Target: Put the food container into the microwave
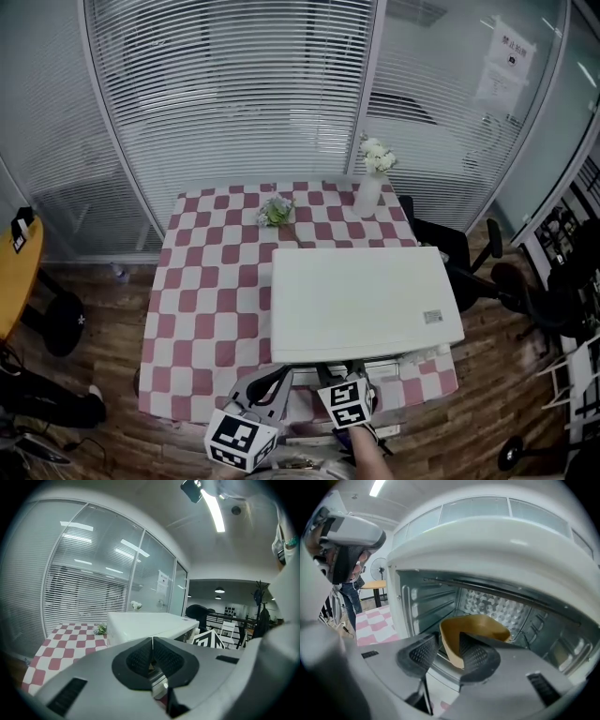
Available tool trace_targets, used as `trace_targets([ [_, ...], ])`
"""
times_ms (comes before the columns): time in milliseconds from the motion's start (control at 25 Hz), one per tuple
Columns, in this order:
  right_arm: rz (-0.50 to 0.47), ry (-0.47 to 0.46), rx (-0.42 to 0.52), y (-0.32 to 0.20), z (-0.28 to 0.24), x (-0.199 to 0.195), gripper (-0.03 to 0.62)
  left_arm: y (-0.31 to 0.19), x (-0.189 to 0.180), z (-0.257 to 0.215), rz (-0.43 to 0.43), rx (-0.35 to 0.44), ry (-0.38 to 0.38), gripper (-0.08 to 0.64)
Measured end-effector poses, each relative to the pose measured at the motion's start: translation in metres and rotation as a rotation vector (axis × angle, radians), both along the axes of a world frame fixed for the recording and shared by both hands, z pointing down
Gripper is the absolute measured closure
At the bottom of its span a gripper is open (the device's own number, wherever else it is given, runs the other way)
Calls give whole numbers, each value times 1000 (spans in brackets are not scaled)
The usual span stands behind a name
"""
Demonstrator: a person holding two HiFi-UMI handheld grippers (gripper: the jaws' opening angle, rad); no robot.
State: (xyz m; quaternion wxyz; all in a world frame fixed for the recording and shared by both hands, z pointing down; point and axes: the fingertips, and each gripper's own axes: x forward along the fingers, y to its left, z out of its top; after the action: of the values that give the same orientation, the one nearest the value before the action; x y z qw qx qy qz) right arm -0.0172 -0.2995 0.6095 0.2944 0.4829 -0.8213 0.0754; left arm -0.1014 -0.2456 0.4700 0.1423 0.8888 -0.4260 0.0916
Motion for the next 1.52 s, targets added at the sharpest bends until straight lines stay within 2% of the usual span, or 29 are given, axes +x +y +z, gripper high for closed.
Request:
trace_targets([
  [480,-33,-97,24,19,-14,16,495,11,19,5,-26,-22,-5,546],
  [800,-54,-131,-19,44,-15,41,584,27,54,10,-15,-43,-13,546],
  [1040,-88,-194,-57,63,-26,58,598,34,82,12,-8,-47,-41,546],
  [1320,-120,-276,-6,77,-69,70,598,41,114,11,20,-59,-36,546],
  [1520,-152,-314,67,81,-108,73,598,45,132,-4,34,-24,-21,546],
])
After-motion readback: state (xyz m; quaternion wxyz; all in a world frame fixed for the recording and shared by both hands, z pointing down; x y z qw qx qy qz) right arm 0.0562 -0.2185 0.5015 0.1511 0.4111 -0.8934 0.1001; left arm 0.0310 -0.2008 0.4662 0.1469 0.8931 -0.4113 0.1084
